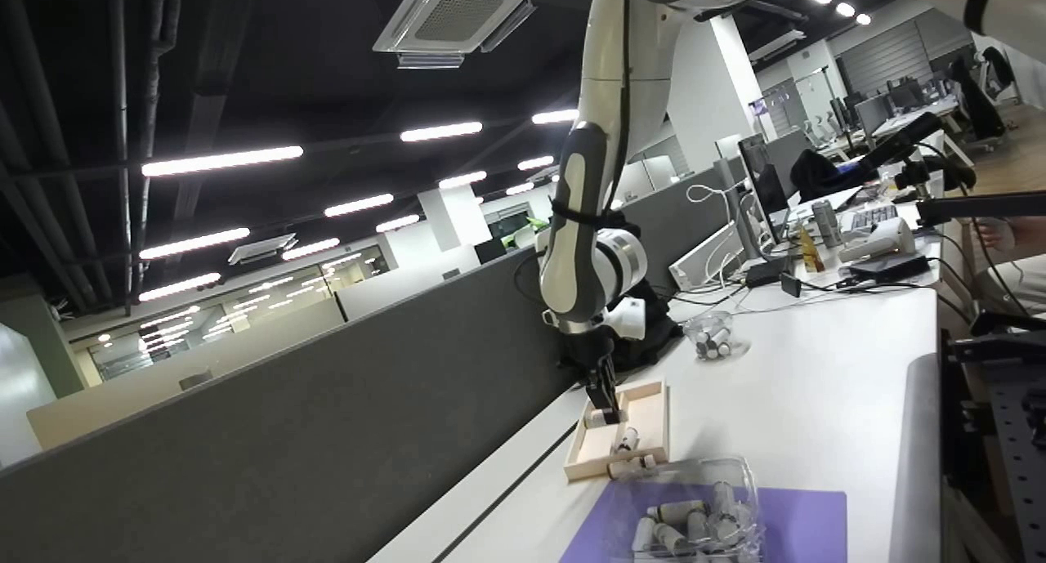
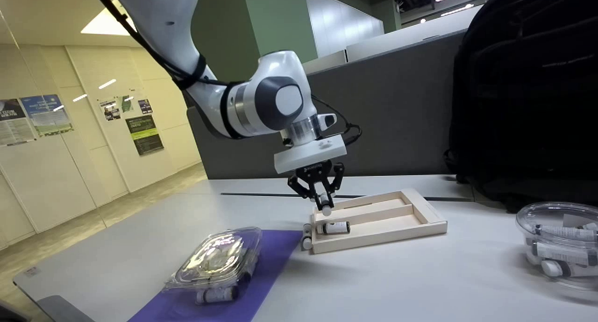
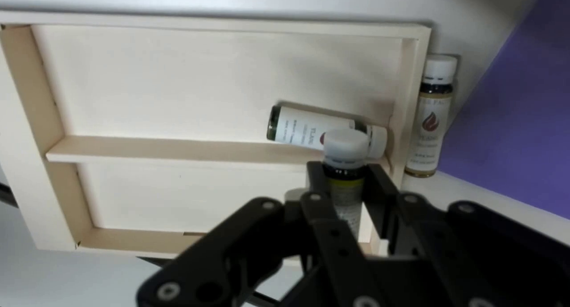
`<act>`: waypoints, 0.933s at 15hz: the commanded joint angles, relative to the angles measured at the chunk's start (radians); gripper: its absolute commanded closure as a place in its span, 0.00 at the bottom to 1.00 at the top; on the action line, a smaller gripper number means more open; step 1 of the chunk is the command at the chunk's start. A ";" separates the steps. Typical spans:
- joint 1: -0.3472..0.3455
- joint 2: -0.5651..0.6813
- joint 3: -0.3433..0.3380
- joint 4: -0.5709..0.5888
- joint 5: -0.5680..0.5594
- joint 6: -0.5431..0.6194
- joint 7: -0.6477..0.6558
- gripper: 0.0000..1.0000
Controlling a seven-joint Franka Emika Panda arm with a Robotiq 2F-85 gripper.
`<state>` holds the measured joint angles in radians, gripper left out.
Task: Put the object on the upper half of the box
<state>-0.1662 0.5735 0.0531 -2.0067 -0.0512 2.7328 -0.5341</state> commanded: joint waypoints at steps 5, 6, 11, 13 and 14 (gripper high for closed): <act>0.015 0.068 0.002 0.077 0.011 -0.033 0.157 0.93; 0.015 0.073 0.005 0.084 0.018 -0.030 0.167 0.93; 0.016 0.071 0.009 0.096 0.031 -0.023 0.190 0.35; 0.014 0.047 0.015 0.078 0.033 -0.009 0.184 0.20; 0.016 0.031 0.017 0.066 0.031 0.003 0.183 0.13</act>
<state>-0.1530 0.6422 0.0635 -1.9280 -0.0186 2.7308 -0.3870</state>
